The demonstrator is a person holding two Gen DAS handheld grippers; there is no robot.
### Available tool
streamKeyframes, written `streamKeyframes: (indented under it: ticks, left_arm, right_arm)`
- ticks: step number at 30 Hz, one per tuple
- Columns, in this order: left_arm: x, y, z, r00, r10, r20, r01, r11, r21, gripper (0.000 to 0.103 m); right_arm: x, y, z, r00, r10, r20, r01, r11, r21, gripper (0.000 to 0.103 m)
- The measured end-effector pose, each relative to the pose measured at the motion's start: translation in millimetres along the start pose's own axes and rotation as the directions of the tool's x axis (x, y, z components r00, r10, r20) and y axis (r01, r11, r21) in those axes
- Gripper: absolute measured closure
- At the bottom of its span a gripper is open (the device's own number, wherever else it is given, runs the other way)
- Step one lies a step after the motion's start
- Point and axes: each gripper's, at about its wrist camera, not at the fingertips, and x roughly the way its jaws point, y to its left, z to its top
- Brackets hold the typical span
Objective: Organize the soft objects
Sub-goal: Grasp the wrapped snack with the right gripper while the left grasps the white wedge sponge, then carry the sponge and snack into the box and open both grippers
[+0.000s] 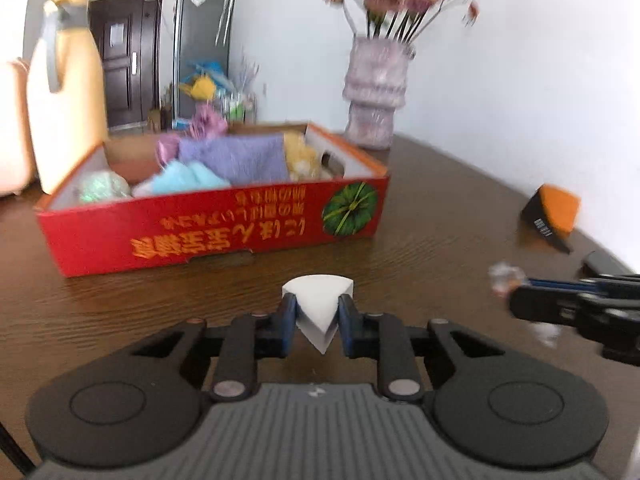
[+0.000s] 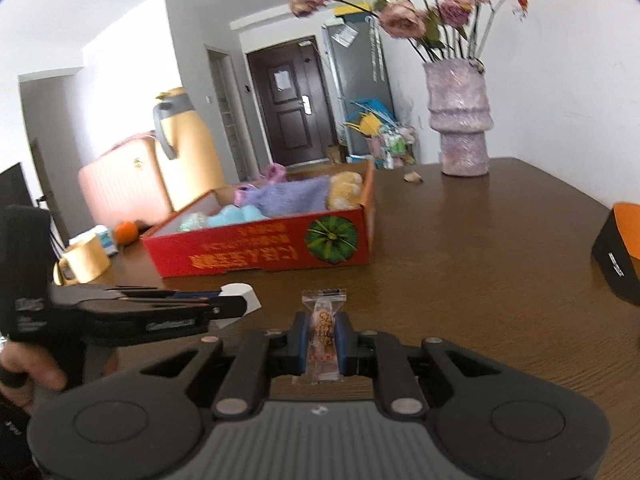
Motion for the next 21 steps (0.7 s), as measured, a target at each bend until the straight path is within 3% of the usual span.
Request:
streamKeyframes:
  ticks: [11, 16, 21]
  left_arm:
    - [-143, 4, -27, 0.989, 0.001, 0.150, 0.009, 0.998, -0.062, 0.080]
    - [-180, 3, -32, 0.979, 0.006, 0.205, 0.006, 0.999, -0.054, 0.080]
    - [-194, 5, -35, 0.973, -0.002, 0.230, 0.017, 0.998, -0.063, 0.080]
  right_arm:
    - [-62, 65, -14, 0.992, 0.108, 0.065, -0.104, 0.992, -0.067, 0.089]
    - [-83, 83, -17, 0.988, 0.126, 0.085, -0.119, 0.989, -0.085, 0.089]
    - [-89, 91, -16, 0.988, 0.130, 0.082, -0.121, 0.987, -0.107, 0.089]
